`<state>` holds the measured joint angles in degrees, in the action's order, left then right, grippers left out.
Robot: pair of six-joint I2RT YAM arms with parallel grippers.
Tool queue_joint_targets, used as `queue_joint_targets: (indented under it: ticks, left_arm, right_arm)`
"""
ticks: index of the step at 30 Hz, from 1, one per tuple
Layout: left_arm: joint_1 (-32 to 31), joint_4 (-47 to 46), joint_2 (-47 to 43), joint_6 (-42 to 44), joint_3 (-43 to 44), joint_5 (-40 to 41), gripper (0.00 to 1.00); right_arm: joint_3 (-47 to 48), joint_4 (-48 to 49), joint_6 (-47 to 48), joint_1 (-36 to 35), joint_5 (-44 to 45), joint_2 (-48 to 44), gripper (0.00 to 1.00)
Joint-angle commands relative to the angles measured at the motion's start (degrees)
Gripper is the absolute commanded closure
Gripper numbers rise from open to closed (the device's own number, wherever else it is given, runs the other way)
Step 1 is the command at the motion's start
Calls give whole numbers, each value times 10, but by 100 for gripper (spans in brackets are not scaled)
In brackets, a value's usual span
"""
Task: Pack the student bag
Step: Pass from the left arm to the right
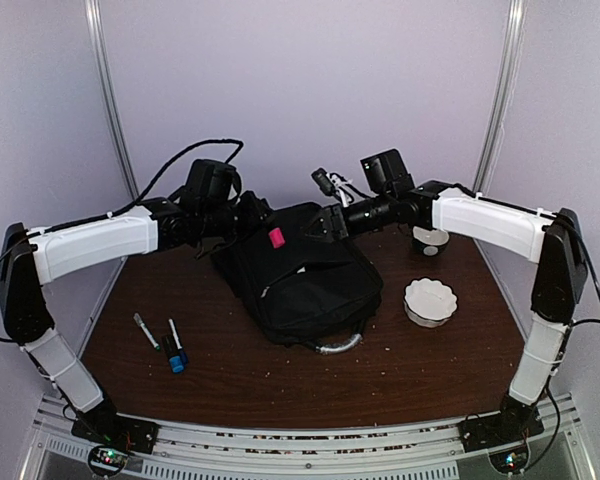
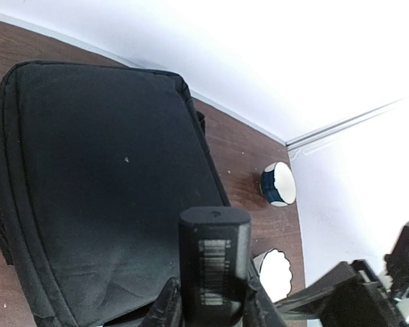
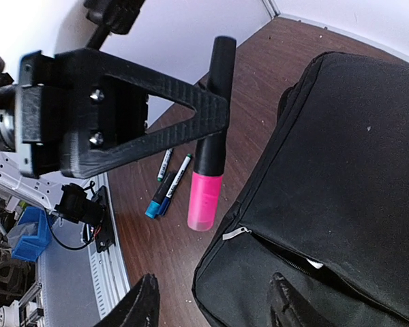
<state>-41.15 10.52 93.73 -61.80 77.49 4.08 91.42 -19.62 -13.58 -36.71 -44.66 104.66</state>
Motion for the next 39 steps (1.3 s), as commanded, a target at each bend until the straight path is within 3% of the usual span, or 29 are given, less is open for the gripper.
queue_joint_targets:
  ticks: [1, 5, 20, 29, 32, 36, 39]
  left_arm:
    - [-6, -36, 9, 8, 26, -5, 83]
    - [-10, -32, 14, 14, 31, -1, 82]
    - [-20, -10, 8, 30, 35, 22, 81]
    - [-22, -16, 13, 27, 28, 18, 80]
    - [-22, -25, 20, 40, 29, 2, 72]
    - [-20, -34, 17, 101, 18, 6, 46]
    - [-16, -32, 2, 138, 11, 28, 36]
  right_arm:
    - [58, -34, 20, -17, 15, 33, 46]
    - [98, -38, 13, -27, 14, 67, 46]
    - [136, 15, -60, -33, 18, 127, 62]
    - [134, 36, -75, -37, -4, 132, 88]
    - [127, 38, -74, -37, 0, 126, 92]
    - [117, 42, -71, -30, 2, 115, 95]
    - [104, 44, -70, -15, -1, 107, 95]
